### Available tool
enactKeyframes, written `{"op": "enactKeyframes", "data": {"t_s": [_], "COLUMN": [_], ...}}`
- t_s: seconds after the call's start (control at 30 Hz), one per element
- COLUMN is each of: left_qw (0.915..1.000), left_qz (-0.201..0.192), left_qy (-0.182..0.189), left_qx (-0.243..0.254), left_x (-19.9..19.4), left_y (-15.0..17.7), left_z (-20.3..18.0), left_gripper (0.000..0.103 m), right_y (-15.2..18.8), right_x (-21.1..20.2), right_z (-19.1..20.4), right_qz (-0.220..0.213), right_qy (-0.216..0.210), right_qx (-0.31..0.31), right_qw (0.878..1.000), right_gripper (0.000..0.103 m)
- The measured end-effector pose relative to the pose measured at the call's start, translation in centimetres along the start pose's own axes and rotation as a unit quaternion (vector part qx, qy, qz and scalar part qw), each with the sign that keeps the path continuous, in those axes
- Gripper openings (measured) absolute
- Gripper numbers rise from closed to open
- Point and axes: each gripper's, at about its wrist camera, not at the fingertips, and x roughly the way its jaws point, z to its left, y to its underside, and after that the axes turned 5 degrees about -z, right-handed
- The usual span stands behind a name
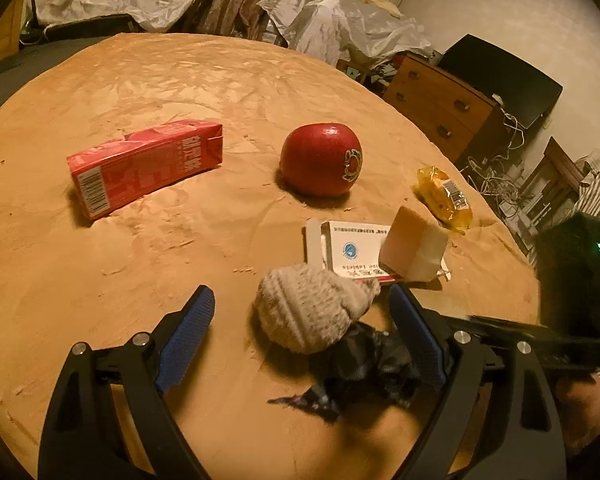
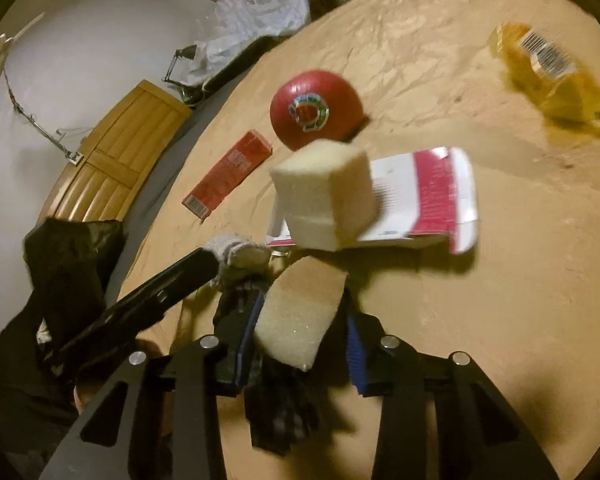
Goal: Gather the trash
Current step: 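Grasp the beige sponge with the right tool while the left tool grasps the grey towel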
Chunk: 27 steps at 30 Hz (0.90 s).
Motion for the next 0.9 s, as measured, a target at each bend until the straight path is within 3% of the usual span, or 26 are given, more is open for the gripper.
{"op": "enactKeyframes", "data": {"t_s": [0.03, 0.17, 0.2, 0.3, 0.43, 0.73, 0.9], "left_qw": [1.0, 0.9999, 0.9999, 0.9999, 0.9994, 0.9944, 0.9945], "left_qz": [0.001, 0.013, 0.014, 0.011, 0.03, 0.051, 0.021], "left_qy": [0.002, -0.002, -0.003, -0.006, -0.018, -0.07, -0.062], "left_qx": [0.0, 0.004, 0.002, 0.003, 0.005, 0.06, 0.082], "left_x": [0.2, 0.7, 0.6, -0.4, -1.6, -4.3, -5.2], "left_y": [0.0, 0.3, 0.4, 0.8, 2.1, 4.7, 4.7], "left_z": [-0.1, -0.4, -0.3, 0.5, 2.5, 3.5, 2.2], "left_gripper": [0.084, 0.053, 0.051, 0.051, 0.051, 0.068, 0.082], "right_y": [0.2, 1.0, 1.3, 2.8, 4.6, 7.2, 7.7], "right_x": [-0.8, -4.3, -5.1, -6.8, -7.5, -8.4, -9.1], "right_z": [0.0, -0.1, 0.0, 0.2, -0.5, -1.1, -0.4], "right_qz": [-0.007, -0.034, -0.039, -0.045, -0.039, -0.028, -0.027], "right_qy": [0.006, 0.043, 0.055, 0.103, 0.133, 0.162, 0.162], "right_qx": [-0.007, -0.042, -0.055, -0.103, -0.129, -0.144, -0.15], "right_qw": [1.0, 0.998, 0.996, 0.988, 0.982, 0.976, 0.975], "right_gripper": [0.039, 0.039, 0.039, 0.039, 0.039, 0.041, 0.052]}}
